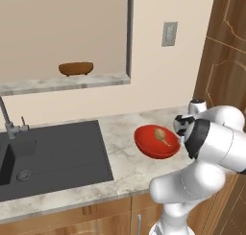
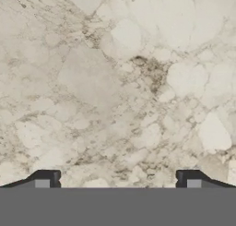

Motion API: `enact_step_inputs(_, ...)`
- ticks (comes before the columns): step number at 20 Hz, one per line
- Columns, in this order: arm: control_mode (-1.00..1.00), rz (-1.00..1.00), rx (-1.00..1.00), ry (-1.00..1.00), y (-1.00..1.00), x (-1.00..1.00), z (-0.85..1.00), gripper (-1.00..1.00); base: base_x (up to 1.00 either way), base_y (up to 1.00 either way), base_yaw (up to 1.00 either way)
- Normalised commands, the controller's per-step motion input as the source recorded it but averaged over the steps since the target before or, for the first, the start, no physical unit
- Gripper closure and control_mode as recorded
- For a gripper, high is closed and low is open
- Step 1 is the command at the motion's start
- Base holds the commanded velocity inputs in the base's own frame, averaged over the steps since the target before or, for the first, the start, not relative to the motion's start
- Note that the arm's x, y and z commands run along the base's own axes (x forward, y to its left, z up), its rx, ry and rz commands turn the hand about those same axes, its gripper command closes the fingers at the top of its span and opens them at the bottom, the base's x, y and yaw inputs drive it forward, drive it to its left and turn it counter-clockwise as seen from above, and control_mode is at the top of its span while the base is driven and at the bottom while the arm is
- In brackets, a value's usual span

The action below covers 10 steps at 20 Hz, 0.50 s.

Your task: Move the glass cup from next to the sink to the open cabinet. Then, move the bowl with the onion to the fridge to clear the area for faucet cleaning.

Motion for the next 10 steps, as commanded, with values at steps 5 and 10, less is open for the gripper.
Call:
enact_step_inputs(5,-1.0,-0.03,-0.02,-0.08,0.4,0.14,0.64,-1.0,0.0,0.0,0.0)
enact_step_inputs(10,-1.0,-0.13,0.0,-0.01,0.01,-0.51,0.16,-1.0,0.0,0.0,0.0)
